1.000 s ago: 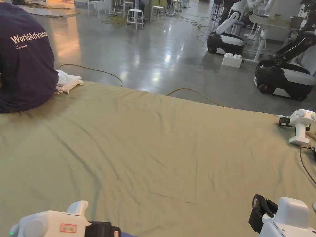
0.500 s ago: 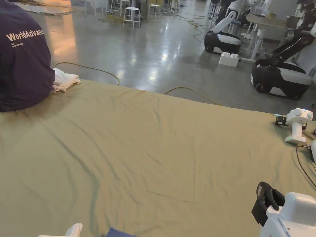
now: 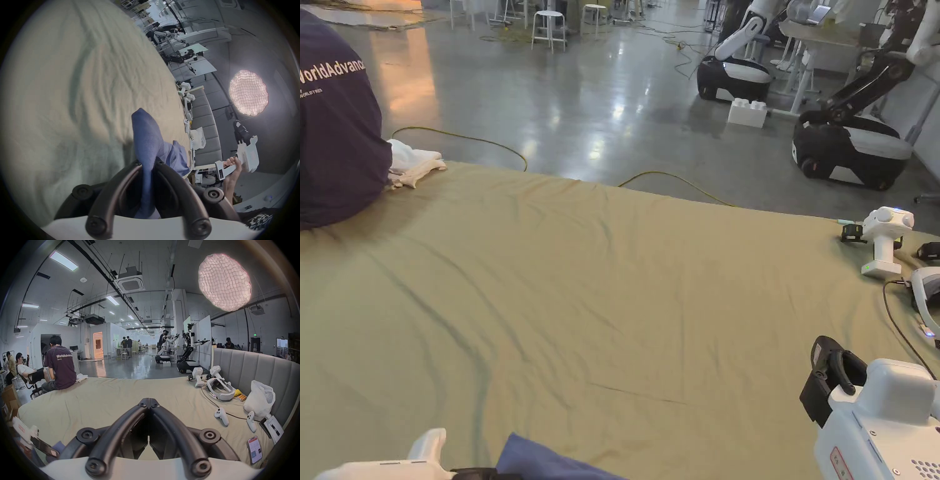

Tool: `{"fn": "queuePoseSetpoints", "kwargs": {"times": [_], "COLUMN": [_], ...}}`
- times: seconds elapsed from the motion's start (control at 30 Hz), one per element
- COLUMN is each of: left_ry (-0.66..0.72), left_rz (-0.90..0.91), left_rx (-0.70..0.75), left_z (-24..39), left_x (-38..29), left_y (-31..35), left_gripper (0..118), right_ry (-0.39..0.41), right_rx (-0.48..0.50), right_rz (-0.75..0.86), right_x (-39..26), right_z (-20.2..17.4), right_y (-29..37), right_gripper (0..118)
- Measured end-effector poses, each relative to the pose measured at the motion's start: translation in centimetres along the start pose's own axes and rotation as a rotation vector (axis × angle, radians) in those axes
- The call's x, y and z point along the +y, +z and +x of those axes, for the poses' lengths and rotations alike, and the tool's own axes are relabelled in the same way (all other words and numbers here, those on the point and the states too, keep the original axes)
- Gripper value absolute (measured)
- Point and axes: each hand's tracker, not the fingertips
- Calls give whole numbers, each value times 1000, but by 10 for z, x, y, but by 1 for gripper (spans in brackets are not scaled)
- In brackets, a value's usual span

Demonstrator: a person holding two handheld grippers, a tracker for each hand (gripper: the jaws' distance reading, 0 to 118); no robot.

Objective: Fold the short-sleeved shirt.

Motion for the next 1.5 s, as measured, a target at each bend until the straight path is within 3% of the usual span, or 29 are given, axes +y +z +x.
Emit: {"fn": "queuePoseSetpoints", "kwargs": {"times": [0.3,0.47,1.03,1.4,1.5], "left_ry": [-94,-132,-375,-372,-336], "left_rz": [118,126,-175,-333,-347], "left_rx": [304,384,399,459,444], "left_z": [62,100,189,181,173], "left_x": [47,59,21,-37,-37], "left_y": [101,106,-72,-177,-176], "left_gripper": [10,10,10,11,28], "right_ry": [-5,-12,-48,-46,-38], "right_rx": [11,19,-14,-42,-45], "right_rz": [-9,-21,-55,-82,-90], "right_x": [-3,-8,-18,-22,-23], "right_z": [3,4,26,37,39], "right_y": [-2,-5,1,7,8], "right_gripper": [0,0,0,0,0]}}
